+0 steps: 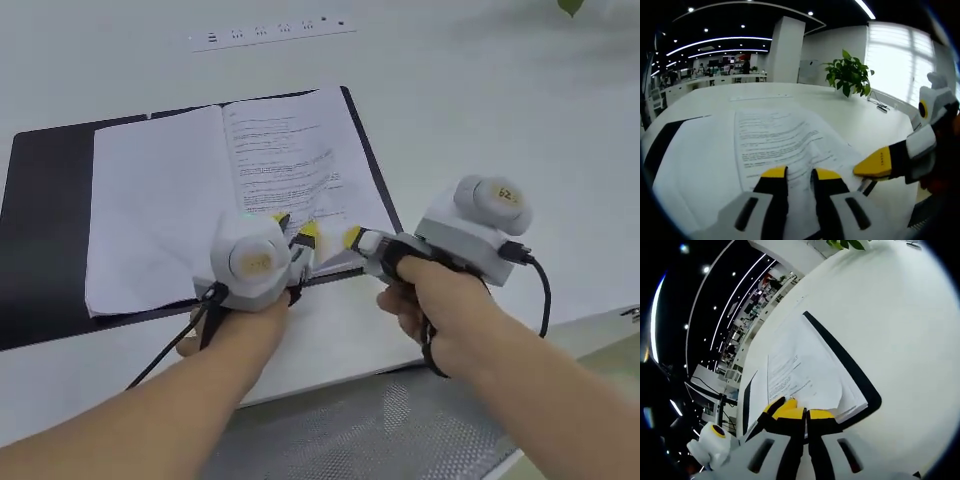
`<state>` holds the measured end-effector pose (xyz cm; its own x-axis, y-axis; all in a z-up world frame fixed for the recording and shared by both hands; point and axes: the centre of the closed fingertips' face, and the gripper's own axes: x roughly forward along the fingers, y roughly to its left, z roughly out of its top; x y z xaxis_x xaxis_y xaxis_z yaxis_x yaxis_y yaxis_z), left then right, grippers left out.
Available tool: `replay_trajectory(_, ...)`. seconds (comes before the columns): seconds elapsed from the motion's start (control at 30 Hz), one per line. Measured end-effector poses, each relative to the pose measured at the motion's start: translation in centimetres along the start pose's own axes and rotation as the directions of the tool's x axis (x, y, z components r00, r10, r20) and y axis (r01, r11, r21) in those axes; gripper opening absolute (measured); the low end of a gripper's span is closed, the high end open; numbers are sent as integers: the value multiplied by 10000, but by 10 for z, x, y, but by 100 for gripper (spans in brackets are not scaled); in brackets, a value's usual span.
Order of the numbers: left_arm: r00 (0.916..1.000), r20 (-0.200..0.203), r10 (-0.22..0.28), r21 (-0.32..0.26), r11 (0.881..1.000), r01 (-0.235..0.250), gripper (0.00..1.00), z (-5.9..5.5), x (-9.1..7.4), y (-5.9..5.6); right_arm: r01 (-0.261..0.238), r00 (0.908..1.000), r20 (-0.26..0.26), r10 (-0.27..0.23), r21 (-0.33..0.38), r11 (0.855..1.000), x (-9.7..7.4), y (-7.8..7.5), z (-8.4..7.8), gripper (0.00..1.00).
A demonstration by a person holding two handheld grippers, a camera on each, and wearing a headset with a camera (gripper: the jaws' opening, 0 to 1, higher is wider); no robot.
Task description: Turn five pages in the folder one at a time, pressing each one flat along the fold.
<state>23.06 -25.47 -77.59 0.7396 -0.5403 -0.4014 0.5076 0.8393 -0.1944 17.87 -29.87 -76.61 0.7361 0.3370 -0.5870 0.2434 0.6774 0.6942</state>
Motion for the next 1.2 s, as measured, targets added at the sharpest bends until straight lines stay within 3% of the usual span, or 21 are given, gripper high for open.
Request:
replay_trajectory(0.1,9993,-279,-252,-589,9980,235,20,3,-4,-1,-41,9997,236,40,13,10000,-4,3,1,0)
replay_trajectory(0.23,9979,-510,-391,-835,9959,347,26,5,-14,3,-198,9981,572,206,-147,9997,-10,10,4,0)
replay_trajectory(0.47,9991,-289,-325,-481,9984,311,31,15,-41,20,-385,9942,981,434,-516,9979,-19,25,7,0)
replay_trajectory(0.77,9985,292,-459,30,9989,458,37,43,-78,38,-679,9857,1403,931,-1746,9823,-30,57,9,0)
replay_trajectory(0.9,9977,519,-442,289,9987,428,39,53,-96,47,-850,9804,1526,1247,-2437,9661,-31,74,10,0)
replay_trajectory(0.97,9977,531,-415,407,9984,393,39,55,-104,51,-832,9789,1554,1324,-2890,9537,-31,81,9,0)
replay_trajectory(1.0,9975,578,-401,477,9982,374,39,57,-109,55,-787,9792,1507,1360,-3358,9387,-31,86,8,0)
replay_trajectory(1.2,9980,613,-142,684,9976,100,39,60,-132,78,-948,9772,1335,1652,-4218,9017,-26,113,-5,0)
